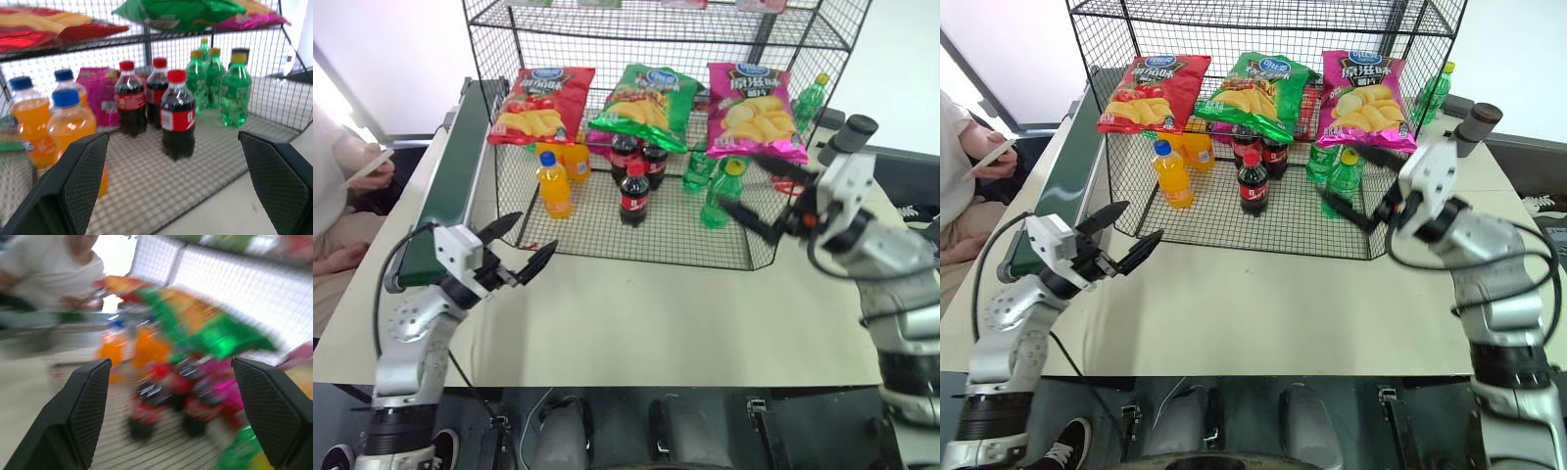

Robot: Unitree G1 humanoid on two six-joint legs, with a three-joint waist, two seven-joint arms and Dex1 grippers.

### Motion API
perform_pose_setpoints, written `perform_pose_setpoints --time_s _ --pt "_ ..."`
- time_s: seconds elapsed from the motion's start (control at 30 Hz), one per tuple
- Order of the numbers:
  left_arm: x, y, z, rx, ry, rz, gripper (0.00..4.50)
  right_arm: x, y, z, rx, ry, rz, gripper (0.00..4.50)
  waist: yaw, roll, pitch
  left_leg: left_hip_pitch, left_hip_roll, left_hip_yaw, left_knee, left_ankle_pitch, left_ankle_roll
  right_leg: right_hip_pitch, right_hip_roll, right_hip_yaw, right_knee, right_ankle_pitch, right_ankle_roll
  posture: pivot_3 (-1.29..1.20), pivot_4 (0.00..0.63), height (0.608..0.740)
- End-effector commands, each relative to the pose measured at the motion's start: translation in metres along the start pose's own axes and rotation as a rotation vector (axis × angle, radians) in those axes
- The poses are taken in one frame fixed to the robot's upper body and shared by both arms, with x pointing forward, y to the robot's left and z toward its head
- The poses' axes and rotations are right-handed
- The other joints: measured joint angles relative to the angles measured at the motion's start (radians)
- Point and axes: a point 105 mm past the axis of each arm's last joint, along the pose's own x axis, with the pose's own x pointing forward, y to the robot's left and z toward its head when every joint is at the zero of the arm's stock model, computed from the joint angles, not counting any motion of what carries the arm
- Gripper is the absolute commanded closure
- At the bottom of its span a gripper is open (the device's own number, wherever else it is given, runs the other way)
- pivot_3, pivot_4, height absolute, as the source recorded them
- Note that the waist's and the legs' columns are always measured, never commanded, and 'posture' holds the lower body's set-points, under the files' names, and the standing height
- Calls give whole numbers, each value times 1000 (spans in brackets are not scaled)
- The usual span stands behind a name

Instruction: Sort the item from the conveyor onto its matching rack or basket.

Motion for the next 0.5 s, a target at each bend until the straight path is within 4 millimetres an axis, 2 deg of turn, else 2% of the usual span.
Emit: perform_pose_setpoints --time_s 0.03,0.1,0.23,0.37,0.5 --pt "-12 3 10 -33 4 -19 0 -14 10 2 11 31 33 416 -1 0 0 0 -1 0 0 0 0 0 0 0 0 0 0 0 150 740" --pt "-27 3 0 -114 111 -36 0 -27 7 -8 22 78 1 416 -3 -1 0 0 -1 0 1 0 0 0 0 0 0 0 0 0 150 740" --pt "-45 16 -7 -78 194 25 0 -37 3 -14 19 106 -27 416 0 0 0 1 -1 0 1 0 0 0 0 0 0 -2 -3 0 150 740" --pt "-51 28 -6 -89 217 55 0 -45 0 -25 9 152 -29 416 4 -1 0 1 -2 0 1 0 0 0 0 0 0 -2 -3 0 150 740" --pt "-53 32 -12 -6 272 53 0 -39 1 -26 -5 151 -10 416 3 -1 0 0 -4 0 1 0 1 0 0 0 0 -2 -3 0 150 740"
